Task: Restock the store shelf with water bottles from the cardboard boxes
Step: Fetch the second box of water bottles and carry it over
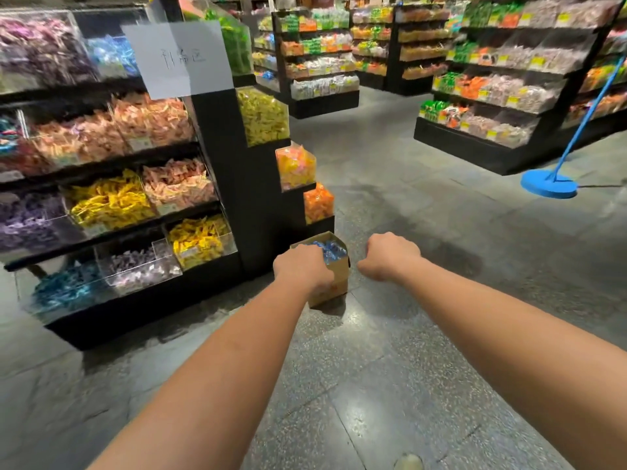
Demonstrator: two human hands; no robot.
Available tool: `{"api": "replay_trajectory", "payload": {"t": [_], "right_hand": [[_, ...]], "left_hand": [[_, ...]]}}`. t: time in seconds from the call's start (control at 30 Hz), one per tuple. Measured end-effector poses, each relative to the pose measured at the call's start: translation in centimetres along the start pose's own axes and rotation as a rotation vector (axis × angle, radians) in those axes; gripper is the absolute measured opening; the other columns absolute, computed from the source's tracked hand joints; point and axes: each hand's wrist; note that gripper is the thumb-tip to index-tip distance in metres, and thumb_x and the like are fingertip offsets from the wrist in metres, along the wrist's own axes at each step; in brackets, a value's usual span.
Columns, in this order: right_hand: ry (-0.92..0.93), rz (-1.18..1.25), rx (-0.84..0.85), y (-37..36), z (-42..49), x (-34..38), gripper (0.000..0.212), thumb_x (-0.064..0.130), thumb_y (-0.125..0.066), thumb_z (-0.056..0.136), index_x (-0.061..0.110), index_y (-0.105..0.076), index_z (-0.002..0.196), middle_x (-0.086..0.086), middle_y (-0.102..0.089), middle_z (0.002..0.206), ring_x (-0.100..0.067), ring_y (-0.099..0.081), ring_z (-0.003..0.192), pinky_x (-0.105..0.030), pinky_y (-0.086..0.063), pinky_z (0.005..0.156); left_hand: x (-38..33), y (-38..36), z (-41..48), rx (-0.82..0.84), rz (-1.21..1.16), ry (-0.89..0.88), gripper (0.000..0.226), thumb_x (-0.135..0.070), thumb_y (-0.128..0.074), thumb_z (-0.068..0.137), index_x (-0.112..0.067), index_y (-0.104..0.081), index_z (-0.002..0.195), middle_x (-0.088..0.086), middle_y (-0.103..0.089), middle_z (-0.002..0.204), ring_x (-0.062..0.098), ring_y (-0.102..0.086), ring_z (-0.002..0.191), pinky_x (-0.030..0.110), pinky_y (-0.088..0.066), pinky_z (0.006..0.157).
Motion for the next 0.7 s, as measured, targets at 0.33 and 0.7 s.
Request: {"api": "replay_trajectory", "payload": {"t": [0.33, 0.7], "right_hand": [[0.058, -0.029, 0.068, -1.5, 22.0, -4.3, 0.025, 0.026, -0.051, 0.084, 0.014, -0.061, 0.102, -0.009, -0.063, 0.102, -0.029, -0.061, 0.092, -0.030, -0.041, 0.070], [0.061, -0.048, 0.191, -6.4, 43.0, -2.0, 0.014, 0.030, -0.056, 0.081, 0.018, -0.055, 0.088, -0.005, -0.059, 0.095, -0.024, -0.054, 0.081, -0.029, -0.040, 0.066]], "left_hand": [[-1.4, -2.8, 20.4, 0.037, -0.064, 0.121, 0.026, -0.035, -0.053, 0.085, -0.020, -0.059, 0.104, -0.002, -0.059, 0.090, 0.020, -0.060, 0.086, 0.031, -0.048, 0.069], [4.9, -8.0, 40.8, 0.134, -0.088, 0.168, 0.016, -0.030, -0.054, 0.084, -0.019, -0.061, 0.095, -0.003, -0.057, 0.078, 0.018, -0.060, 0.075, 0.027, -0.046, 0.061]]}}
Point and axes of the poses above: each hand's wrist, its own z-axis towards the middle knuckle, its own y-axis out of the back of the hand, x = y × z
